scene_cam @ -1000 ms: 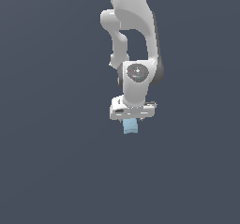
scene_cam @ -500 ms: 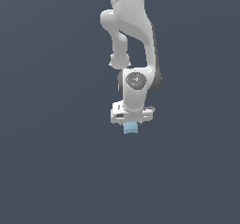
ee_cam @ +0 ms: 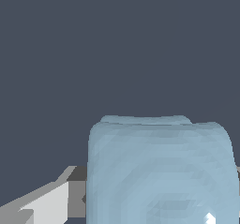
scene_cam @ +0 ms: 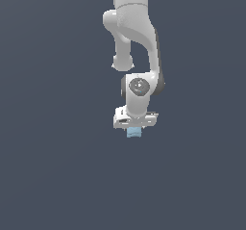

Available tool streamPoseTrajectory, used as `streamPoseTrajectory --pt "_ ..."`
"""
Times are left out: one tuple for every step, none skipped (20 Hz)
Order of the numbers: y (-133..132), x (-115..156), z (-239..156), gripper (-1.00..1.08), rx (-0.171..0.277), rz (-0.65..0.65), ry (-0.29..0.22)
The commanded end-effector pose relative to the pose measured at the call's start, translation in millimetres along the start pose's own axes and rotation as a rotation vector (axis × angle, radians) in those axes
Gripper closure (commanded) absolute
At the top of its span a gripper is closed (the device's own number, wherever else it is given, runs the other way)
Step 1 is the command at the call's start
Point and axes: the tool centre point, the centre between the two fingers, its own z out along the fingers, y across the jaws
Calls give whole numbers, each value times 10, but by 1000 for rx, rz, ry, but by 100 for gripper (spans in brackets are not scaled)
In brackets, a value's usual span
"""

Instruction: Pick up the object and move it to a goal position.

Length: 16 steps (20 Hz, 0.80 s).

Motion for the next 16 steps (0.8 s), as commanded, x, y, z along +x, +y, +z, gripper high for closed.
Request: streamPoseTrajectory --pt "3 0 9 108 0 0 0" --pt "3 0 9 108 0 0 0" --pt "3 0 9 108 0 0 0" --pt "3 0 9 108 0 0 0" --pt "3 0 9 108 0 0 0" --pt "3 0 9 108 0 0 0" --pt "11 5 -3 108 -1 2 1" --pt "13 6 -6 108 -1 2 1" --pt "18 8 -16 108 -1 2 1" --pt "28 11 -32 108 -1 2 1" --pt "41 16 -55 108 -1 2 1" --pt "58 22 -84 108 -1 2 1" --pt "79 30 -119 108 -1 2 1" --pt "103 39 -160 108 -1 2 1" --pt "131 49 -207 108 -1 2 1" --pt "162 60 -260 108 -1 2 1"
